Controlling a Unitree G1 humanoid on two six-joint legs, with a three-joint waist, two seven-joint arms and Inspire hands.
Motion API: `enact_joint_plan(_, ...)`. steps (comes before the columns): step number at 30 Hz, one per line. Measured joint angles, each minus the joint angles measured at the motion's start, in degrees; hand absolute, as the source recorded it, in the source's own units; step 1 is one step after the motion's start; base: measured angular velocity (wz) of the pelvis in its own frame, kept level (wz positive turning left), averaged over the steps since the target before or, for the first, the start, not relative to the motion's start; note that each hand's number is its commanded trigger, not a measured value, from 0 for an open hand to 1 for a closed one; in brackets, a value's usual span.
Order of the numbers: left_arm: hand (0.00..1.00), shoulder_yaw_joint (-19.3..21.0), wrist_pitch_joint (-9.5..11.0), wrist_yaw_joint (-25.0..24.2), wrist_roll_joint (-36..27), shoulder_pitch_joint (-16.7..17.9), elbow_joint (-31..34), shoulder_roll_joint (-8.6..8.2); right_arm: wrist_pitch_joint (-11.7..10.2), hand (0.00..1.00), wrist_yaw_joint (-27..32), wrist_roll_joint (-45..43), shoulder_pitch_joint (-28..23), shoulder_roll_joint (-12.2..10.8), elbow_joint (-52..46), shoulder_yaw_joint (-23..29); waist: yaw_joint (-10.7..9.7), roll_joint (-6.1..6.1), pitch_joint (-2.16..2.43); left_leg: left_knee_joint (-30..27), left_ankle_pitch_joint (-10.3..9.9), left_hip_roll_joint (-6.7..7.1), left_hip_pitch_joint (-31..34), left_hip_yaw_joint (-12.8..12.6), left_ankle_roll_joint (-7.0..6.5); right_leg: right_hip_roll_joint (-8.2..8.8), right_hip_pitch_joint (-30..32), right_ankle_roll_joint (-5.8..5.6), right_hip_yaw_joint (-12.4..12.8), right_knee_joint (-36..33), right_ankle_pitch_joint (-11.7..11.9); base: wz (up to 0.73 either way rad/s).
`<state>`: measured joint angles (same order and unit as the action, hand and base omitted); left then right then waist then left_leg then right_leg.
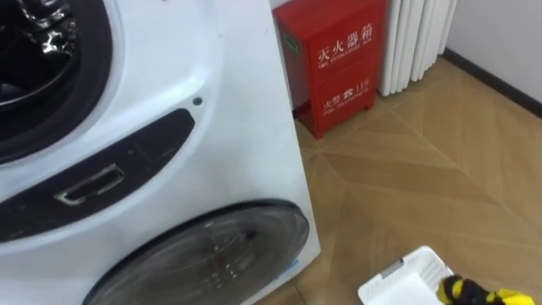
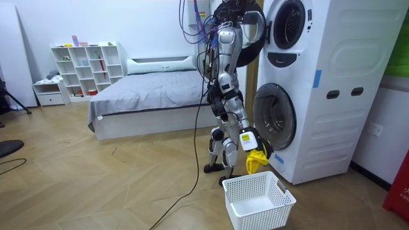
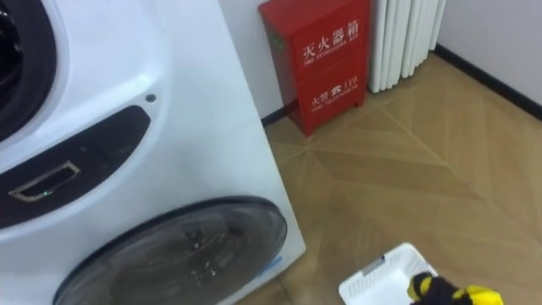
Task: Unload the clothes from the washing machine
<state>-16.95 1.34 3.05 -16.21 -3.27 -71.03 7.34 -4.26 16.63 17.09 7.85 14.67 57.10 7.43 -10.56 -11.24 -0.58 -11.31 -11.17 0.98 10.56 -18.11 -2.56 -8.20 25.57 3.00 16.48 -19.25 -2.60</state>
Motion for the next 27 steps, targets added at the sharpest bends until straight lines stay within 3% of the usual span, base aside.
enact_joint_plan(2, 0.0, -0.24, 0.01, 0.0, 0.0, -0.01, 0.01, -0.06, -0.1, 0.0, 0.44, 0.69, 0.25, 0.03, 0.24, 0.01, -0.02, 0.42, -0.31, -0.04, 0.09, 0.24, 0.29, 0.0, -0.15, 0.16, 0.54, 0.12, 0.05, -0.63, -0.46, 0.0)
enact_joint_plan(4, 0.0, -0.24, 0.02, 0.0, -0.11, -0.15, 0.01, -0.07, -0.18, 0.0, 0.85, 0.71, 0.31, 0.03, 0.26, -0.02, -0.01, 0.14, -0.11, -0.18, 0.15, 0.33, 0.81, 0.04, -0.25, 0.28, 0.97, 0.1, 0.02, -0.75, -0.44, 0.0)
enact_joint_plan(8, 0.0, -0.26, 0.3, 0.0, -1.16, -0.28, 0.02, -0.21, -0.18, 0.0, 1.0, 0.84, 0.31, 0.07, 0.48, -0.01, -0.02, 0.39, -0.33, -0.12, 0.24, 0.69, 0.98, 0.05, -0.38, 0.5, 1.61, -0.07, -0.02, -1.68, -0.79, 0.0)
enact_joint_plan(14, 0.0, -0.31, 0.51, -0.01, -1.18, -0.37, 0.03, -0.21, -1.62, 0.0, 1.22, 1.13, 0.73, 0.08, 0.48, -0.04, -0.01, 0.16, -0.19, 0.2, 0.23, 0.72, 1.0, 0.1, -0.4, 0.67, 1.65, -0.3, -0.47, -1.78, -0.58, 0.0)
enact_joint_plan(27, 0.0, -1.23, 0.88, 0.0, -1.27, -0.43, 0.07, -0.23, -2.38, 0.0, 1.28, 1.6, 0.66, 0.23, 2.55, 1.31, -0.17, -0.21, 0.07, 0.59, 0.45, 0.67, 0.36, 1.87, -0.03, 1.29, 0.87, 1.0, -2.82, -2.2, -1.19, 0.08)
